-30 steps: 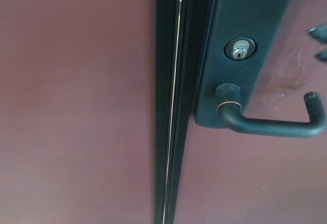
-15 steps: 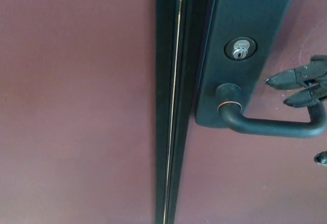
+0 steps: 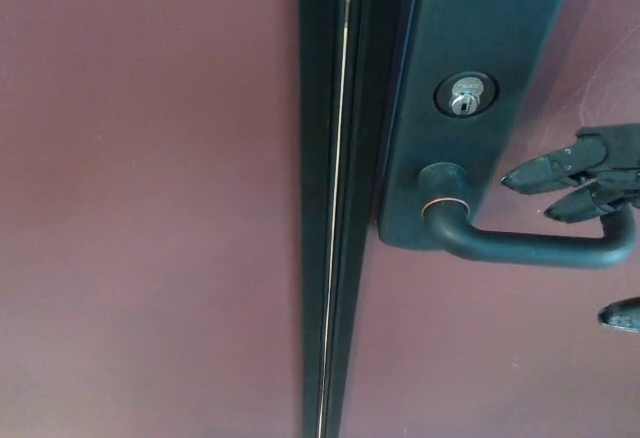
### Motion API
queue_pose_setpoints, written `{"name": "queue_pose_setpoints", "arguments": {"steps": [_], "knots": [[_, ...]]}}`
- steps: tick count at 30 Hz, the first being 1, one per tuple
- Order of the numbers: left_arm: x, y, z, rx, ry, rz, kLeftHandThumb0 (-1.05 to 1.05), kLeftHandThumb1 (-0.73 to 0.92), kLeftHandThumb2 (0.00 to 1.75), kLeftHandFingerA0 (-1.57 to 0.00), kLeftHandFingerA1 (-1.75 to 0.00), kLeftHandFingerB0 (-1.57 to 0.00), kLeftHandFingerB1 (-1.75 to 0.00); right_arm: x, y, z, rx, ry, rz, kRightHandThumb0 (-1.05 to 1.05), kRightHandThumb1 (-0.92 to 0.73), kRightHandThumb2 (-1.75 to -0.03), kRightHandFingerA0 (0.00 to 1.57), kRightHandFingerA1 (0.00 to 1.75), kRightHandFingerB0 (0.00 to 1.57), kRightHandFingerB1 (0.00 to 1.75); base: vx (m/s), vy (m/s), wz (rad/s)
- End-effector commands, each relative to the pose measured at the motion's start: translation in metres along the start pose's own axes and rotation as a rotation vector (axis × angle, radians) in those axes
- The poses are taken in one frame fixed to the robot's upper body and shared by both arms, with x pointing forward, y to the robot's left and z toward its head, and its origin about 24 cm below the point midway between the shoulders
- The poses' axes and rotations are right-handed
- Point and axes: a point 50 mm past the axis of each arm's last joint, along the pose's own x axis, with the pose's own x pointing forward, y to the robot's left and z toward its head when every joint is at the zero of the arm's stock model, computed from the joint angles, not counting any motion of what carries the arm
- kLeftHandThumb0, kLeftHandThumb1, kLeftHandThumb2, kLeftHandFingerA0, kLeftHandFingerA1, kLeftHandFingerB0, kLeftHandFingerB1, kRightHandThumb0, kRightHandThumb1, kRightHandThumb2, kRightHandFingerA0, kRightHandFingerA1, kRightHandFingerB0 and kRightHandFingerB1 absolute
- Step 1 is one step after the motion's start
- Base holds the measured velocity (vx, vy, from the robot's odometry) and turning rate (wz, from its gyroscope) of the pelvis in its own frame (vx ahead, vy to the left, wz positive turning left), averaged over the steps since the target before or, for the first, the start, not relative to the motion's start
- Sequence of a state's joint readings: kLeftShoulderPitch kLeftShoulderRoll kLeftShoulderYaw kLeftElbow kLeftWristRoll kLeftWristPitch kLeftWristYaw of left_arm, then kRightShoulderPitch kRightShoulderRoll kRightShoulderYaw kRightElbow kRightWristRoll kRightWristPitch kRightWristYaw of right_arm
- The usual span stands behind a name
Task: The robot walks towards the door handle and put its right hand on it and twist the handle
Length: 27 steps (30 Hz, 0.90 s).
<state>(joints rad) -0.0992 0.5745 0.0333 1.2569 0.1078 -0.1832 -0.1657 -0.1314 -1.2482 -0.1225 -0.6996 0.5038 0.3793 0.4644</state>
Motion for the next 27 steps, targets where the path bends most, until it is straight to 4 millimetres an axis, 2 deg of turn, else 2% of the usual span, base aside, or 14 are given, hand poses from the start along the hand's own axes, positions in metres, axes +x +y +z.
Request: {"name": "queue_pose_setpoints", "arguments": {"steps": [1, 14, 15, 17, 27], "knots": [[-0.001, 0.003, -0.003, 0.007, 0.020, -0.012, -0.11, 0.70, 0.60, -0.52, -0.46, -0.38, -0.39, 0.007, -0.001, -0.001, -0.029, 0.068, 0.066, -0.58, -0.48, -0.71, 0.31, 0.46, 0.24, 0.41, 0.00, 0.000, 0.00], [-0.002, 0.002, -0.007, -0.003, 0.018, -0.012, -0.11, 0.70, 0.60, -0.52, -0.46, -0.39, -0.39, 0.031, 0.004, -0.001, -0.097, 0.137, 0.182, -0.57, -0.48, -0.71, 0.31, 0.45, 0.24, 0.40, 0.00, 0.000, 0.00], [-0.002, 0.002, -0.006, -0.001, 0.013, -0.011, -0.11, 0.70, 0.60, -0.52, -0.46, -0.39, -0.40, 0.036, 0.006, -0.002, -0.115, 0.150, 0.205, -0.52, -0.56, -0.57, 0.35, 0.39, 0.27, 0.33, 0.00, 0.000, 0.00], [-0.003, 0.004, -0.005, 0.000, 0.009, -0.012, -0.11, 0.70, 0.60, -0.52, -0.46, -0.39, -0.40, 0.041, 0.008, -0.002, -0.137, 0.166, 0.231, -0.53, -0.56, -0.57, 0.35, 0.39, 0.27, 0.32, 0.00, 0.000, 0.00], [-0.002, 0.004, -0.004, -0.001, 0.011, -0.009, -0.11, 0.70, 0.60, -0.52, -0.46, -0.39, -0.40, 0.046, 0.010, -0.003, -0.253, 0.232, 0.282, -0.56, -0.56, -0.57, 0.35, 0.37, 0.27, 0.32, 0.00, 0.000, 0.00]]}}
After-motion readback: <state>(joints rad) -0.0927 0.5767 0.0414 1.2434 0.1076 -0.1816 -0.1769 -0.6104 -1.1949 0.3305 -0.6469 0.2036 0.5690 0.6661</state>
